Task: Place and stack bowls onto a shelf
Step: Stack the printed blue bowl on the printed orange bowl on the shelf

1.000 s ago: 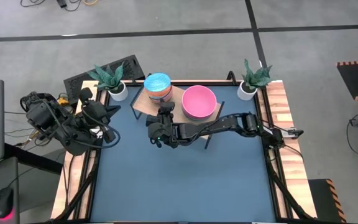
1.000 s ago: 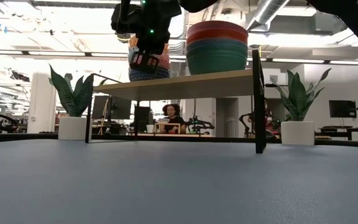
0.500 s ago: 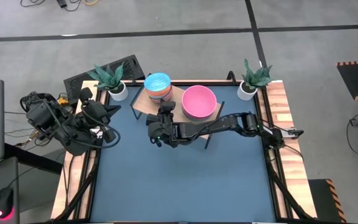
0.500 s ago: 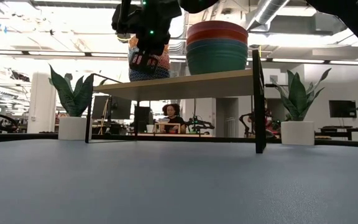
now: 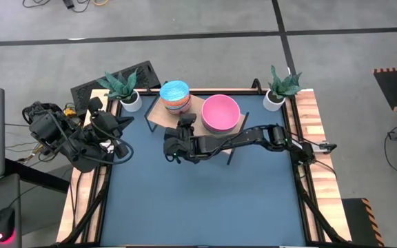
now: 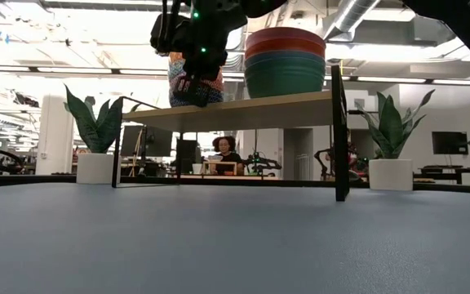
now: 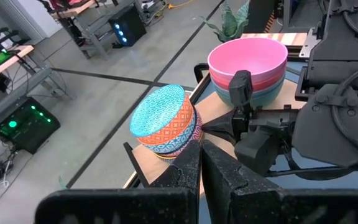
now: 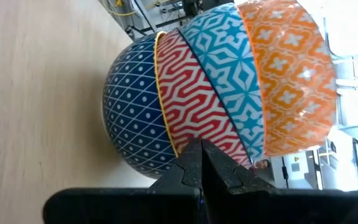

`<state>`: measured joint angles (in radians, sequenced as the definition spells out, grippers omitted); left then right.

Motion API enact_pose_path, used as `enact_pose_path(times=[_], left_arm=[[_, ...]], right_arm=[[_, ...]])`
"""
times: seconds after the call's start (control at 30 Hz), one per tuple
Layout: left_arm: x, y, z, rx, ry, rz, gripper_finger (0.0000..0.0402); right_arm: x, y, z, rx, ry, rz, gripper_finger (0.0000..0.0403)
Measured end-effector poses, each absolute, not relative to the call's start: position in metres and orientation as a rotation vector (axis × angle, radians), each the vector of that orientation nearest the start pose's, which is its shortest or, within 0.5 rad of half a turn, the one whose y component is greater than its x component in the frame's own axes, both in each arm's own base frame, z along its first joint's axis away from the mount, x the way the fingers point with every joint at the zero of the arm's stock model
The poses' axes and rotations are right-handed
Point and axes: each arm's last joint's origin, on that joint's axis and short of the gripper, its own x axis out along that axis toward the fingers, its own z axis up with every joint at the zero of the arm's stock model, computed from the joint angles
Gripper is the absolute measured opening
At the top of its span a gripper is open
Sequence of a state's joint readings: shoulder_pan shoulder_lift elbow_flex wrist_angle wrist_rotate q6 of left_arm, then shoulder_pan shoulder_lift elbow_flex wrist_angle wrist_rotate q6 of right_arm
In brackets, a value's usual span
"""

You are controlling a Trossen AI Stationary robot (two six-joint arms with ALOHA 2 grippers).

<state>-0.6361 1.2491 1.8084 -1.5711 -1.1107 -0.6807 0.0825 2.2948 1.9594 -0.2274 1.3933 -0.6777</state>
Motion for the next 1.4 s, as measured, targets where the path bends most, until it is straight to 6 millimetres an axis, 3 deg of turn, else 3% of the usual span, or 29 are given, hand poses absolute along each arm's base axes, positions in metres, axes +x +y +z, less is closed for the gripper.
enact_pose_path(times=[0.23, 0.7, 1.3, 1.4], left_arm=[[0.14, -0.071, 0.466, 0.136, 0.461, 0.61, 0.0], [0.14, -0.071, 0.466, 0.135, 0.463, 0.608, 0.0], [0.14, -0.071, 0.466, 0.14, 0.463, 0.609, 0.0], [0.14, -0.071, 0.467, 0.154, 0.459, 0.615, 0.0]], right_arm=[[0.506, 0.02, 0.249, -0.958, 0.854, -1.135, 0.002], [0.505, 0.002, 0.246, -0.962, 0.892, -1.164, 0.002], [0.508, 0.004, 0.245, -0.904, 0.834, -1.073, 0.0021], [0.505, 0.013, 0.26, -0.894, 0.801, -1.065, 0.0024]])
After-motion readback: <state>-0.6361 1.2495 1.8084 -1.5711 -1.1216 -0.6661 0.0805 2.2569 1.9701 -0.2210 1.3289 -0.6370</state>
